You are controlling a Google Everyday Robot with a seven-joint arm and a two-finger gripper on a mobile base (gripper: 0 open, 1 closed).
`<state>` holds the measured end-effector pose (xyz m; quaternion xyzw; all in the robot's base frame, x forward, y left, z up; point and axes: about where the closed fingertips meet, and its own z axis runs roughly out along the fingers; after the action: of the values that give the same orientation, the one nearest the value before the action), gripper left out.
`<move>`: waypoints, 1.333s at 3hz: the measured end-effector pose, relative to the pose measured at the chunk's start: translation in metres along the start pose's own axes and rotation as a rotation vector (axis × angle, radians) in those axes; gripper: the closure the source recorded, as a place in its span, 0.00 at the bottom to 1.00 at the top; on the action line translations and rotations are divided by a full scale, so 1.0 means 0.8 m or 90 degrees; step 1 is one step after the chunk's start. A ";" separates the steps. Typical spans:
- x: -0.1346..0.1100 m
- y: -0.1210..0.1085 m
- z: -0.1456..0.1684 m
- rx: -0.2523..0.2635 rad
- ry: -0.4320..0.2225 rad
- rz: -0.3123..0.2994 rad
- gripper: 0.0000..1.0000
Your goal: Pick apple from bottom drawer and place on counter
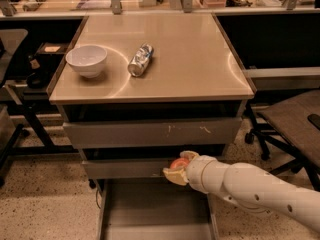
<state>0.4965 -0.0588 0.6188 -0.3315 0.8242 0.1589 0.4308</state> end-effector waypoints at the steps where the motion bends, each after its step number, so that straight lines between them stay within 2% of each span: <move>1: -0.050 -0.009 -0.034 0.018 -0.024 -0.028 1.00; 4: -0.172 -0.020 -0.106 0.060 -0.083 -0.119 1.00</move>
Offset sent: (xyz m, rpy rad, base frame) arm 0.0167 -0.0092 0.1342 -0.0419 -0.1773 0.0096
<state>0.5124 -0.0610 0.7807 -0.3751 0.7665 0.1005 0.5116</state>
